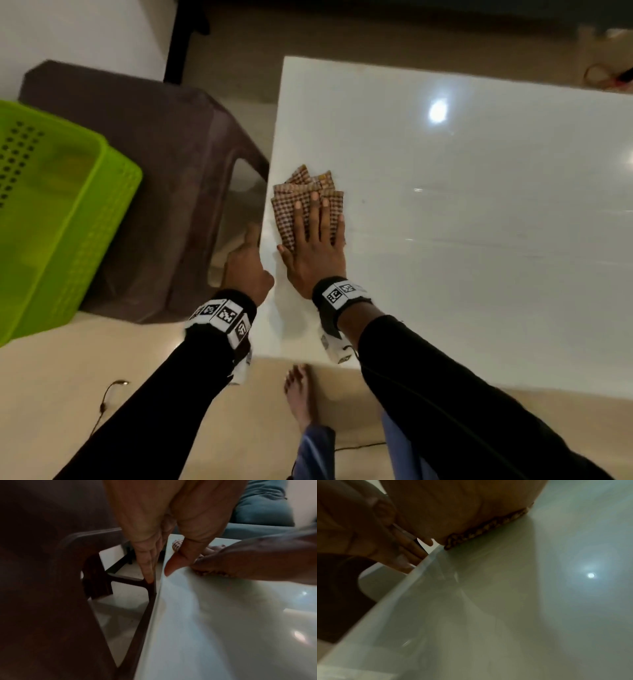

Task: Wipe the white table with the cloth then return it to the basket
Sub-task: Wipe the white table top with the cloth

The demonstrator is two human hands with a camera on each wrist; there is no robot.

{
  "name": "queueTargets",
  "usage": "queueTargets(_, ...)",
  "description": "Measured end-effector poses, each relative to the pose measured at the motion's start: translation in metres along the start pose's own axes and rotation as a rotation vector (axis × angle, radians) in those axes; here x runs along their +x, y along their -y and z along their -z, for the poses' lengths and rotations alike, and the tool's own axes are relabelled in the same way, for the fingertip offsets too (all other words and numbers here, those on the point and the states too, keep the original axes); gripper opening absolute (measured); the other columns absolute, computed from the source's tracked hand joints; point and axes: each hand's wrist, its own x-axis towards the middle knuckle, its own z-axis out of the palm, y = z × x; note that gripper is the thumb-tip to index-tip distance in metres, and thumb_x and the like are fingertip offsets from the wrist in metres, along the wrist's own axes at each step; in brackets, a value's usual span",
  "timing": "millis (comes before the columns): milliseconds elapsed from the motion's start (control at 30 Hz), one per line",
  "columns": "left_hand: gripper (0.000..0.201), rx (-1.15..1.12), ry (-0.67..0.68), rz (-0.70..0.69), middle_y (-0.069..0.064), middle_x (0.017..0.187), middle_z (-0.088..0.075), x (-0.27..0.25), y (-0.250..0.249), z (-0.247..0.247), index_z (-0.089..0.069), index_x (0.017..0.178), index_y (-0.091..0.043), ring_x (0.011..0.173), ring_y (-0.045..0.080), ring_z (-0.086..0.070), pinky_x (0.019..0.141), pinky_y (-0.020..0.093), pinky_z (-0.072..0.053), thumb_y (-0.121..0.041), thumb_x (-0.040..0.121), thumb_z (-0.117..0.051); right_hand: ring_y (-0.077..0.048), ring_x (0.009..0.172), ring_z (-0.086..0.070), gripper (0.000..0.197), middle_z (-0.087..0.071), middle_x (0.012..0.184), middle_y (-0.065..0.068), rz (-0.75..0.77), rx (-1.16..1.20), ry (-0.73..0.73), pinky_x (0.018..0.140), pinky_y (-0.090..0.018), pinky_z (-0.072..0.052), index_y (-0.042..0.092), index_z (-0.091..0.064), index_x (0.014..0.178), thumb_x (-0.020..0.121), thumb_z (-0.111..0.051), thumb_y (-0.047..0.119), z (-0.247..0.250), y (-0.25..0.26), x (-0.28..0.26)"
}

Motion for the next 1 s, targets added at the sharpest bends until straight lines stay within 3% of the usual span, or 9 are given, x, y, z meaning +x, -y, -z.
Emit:
queueTargets(100, 0.071, -0.247, -0.007, 0.002, 0.017, 0.123, -0.07, -0.021, 0.015, -0.001, -0.035, 0.155, -0.018, 0.112, 0.038, -0.066, 0.095, 0.046, -0.054, -0.019, 0.088, -0.057, -0.039, 0.159, 0.007, 0.077, 0.005, 0.172, -0.02, 0.014, 0.042, 0.019, 0.124, -0.065, -0.007, 0.012, -0.007, 0.166, 0.103, -0.03, 0.05, -0.026, 0.038, -0.063)
queueTargets(233, 0.065, -0.362, 0.023, 0.227, 0.02, 0.149, -0.053, -0.043, 0.027, -0.003, -0.029, 0.159, -0.01, 0.136, 0.037, -0.051, 0.112, 0.041, -0.04, -0.01, 0.099, -0.055, -0.035, 0.158, 0.018, 0.081, 0.018, 0.171, -0.018, 0.009, 0.037, 0.167, 0.125, -0.063, -0.004, 0.013, 0.004, 0.165, 0.105, -0.034, 0.051, -0.06, 0.074, -0.155)
queueTargets(333, 0.062, -0.323, 0.038, 0.169, 0.021, 0.145, -0.056, -0.06, 0.036, -0.015, -0.038, 0.154, -0.007, 0.135, 0.037, -0.052, 0.112, 0.041, -0.04, -0.014, 0.096, -0.061, -0.035, 0.159, 0.016, 0.082, 0.017, 0.171, -0.017, -0.01, 0.046, 0.159, 0.126, -0.062, -0.003, 0.013, 0.003, 0.165, 0.104, -0.037, 0.051, -0.068, 0.08, -0.173)
queueTargets(433, 0.062, -0.274, -0.04, 0.087, 0.021, 0.136, -0.063, -0.067, 0.042, -0.017, -0.043, 0.152, -0.01, 0.129, 0.038, -0.057, 0.109, 0.043, -0.044, -0.014, 0.094, -0.063, -0.032, 0.16, 0.012, 0.079, 0.014, 0.173, -0.013, 0.045, 0.056, 0.136, 0.127, -0.059, -0.007, 0.016, 0.004, 0.165, 0.106, -0.034, 0.052, -0.065, 0.075, -0.167)
queueTargets(533, 0.062, -0.277, -0.119, -0.026, 0.019, 0.144, -0.058, -0.068, 0.036, -0.023, -0.043, 0.152, -0.013, 0.131, 0.037, -0.057, 0.111, 0.049, -0.046, -0.016, 0.093, -0.062, -0.031, 0.16, 0.009, 0.075, 0.012, 0.173, -0.011, 0.019, 0.077, 0.076, 0.128, -0.057, -0.009, 0.017, 0.003, 0.166, 0.108, -0.03, 0.051, -0.06, 0.048, -0.158)
queueTargets(600, 0.063, -0.242, -0.089, -0.15, 0.016, 0.156, -0.047, -0.069, 0.015, -0.037, -0.04, 0.154, -0.015, 0.139, 0.035, -0.05, 0.115, 0.051, -0.043, -0.016, 0.094, -0.061, -0.031, 0.16, 0.008, 0.074, 0.009, 0.173, -0.012, -0.075, 0.098, 0.043, 0.128, -0.056, -0.007, 0.017, 0.001, 0.166, 0.107, -0.029, 0.051, -0.05, 0.011, -0.158)
queueTargets(733, 0.066, -0.024, 0.025, -0.347, 0.014, 0.168, -0.023, -0.077, -0.041, -0.064, -0.031, 0.159, -0.015, 0.155, 0.029, -0.025, 0.123, 0.04, -0.026, -0.018, 0.099, -0.058, -0.031, 0.16, 0.007, 0.072, 0.007, 0.173, -0.014, -0.132, 0.077, 0.004, 0.128, -0.057, -0.009, 0.016, -0.003, 0.166, 0.106, -0.023, 0.051, -0.038, -0.066, -0.184)
queueTargets(900, 0.088, 0.126, 0.169, -0.559, 0.016, 0.171, -0.003, -0.097, -0.121, -0.128, -0.014, 0.162, -0.012, 0.159, 0.03, -0.006, 0.128, 0.048, -0.018, -0.046, 0.096, -0.061, -0.031, 0.16, 0.007, 0.074, 0.008, 0.173, -0.014, -0.278, 0.043, -0.019, 0.128, -0.057, -0.008, 0.017, -0.002, 0.166, 0.106, -0.028, 0.052, -0.032, -0.164, -0.229)
queueTargets(1000, 0.104, 0.291, 0.187, -0.616, 0.02, 0.169, 0.011, -0.102, -0.168, -0.169, 0.001, 0.163, -0.01, 0.158, 0.033, 0.007, 0.128, 0.053, -0.01, -0.063, 0.093, -0.055, -0.03, 0.161, 0.006, 0.072, 0.01, 0.173, -0.014, -0.376, 0.043, -0.038, 0.127, -0.058, -0.009, 0.018, 0.0, 0.166, 0.106, -0.02, 0.053, -0.026, -0.243, -0.261)
